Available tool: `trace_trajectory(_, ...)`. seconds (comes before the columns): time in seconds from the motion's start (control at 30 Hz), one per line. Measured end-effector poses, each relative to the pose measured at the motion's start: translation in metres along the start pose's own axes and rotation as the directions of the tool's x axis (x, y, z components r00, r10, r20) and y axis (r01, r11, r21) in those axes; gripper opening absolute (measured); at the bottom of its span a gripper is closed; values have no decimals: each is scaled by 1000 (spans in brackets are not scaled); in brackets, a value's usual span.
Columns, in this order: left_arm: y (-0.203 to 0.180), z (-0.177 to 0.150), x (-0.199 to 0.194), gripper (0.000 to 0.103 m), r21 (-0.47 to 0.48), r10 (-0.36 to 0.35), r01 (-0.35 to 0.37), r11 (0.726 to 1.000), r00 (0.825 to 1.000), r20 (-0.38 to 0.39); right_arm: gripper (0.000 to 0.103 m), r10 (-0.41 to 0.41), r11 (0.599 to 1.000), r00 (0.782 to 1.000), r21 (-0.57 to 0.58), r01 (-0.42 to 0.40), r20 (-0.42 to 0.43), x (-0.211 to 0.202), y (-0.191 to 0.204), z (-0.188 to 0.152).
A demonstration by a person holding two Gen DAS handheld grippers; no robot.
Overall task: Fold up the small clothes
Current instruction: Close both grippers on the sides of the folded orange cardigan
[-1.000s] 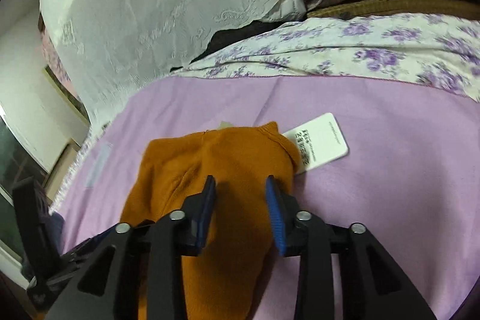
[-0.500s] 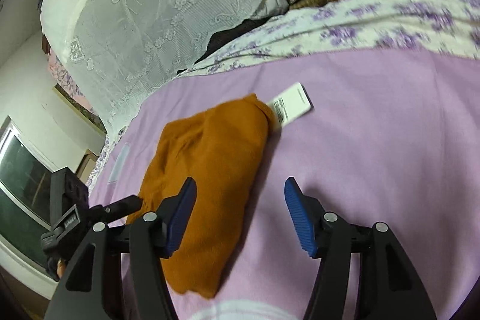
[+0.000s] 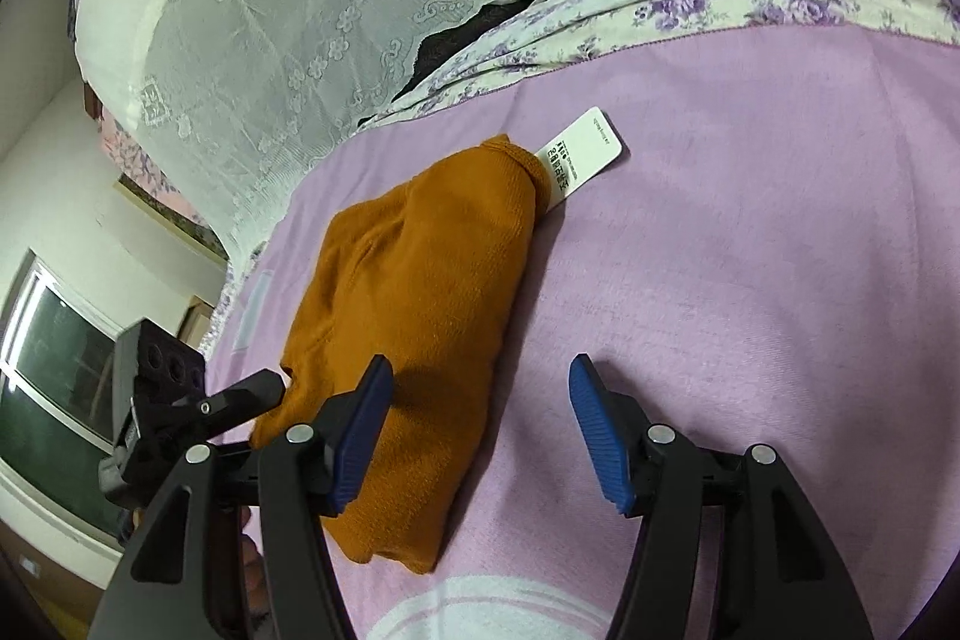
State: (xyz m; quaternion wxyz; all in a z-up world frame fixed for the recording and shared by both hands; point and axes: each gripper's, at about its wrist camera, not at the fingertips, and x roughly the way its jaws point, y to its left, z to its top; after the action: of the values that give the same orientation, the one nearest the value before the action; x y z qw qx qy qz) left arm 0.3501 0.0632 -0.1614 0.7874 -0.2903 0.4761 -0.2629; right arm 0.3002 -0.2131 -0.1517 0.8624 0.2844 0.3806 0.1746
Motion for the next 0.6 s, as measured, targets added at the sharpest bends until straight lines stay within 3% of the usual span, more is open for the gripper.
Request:
trace_trajectory(0.1,2,1,0,98,-26,-68,68,997,998,-4,61,48,998,999,40,-48,-16,6,-2,4)
trace_trajectory(0.2,3,1,2,98,-27,-78,78,997,997,-2,61,96,993,994,72,-93,-44,18,0,10)
trace_trajectory(0.3,-1,1,7,98,1,-46,46,999,999,-3,61,122,988,990,103,-115,-68,33,1,15)
trace_trajectory(0.43,-15,3,21,98,74,53,-54,996,998,19,61,106,991,992,95,-99,-72,51,6,21)
trace_trajectory(0.5,-17,2,20,98,84,66,-69,994,997,31,62,87,994,994,68,-83,-71,56,12,21)
trace_trajectory(0.6,-14,2,15,88,63,42,-45,997,998,49,61,79,996,995,38,-77,-62,56,15,19)
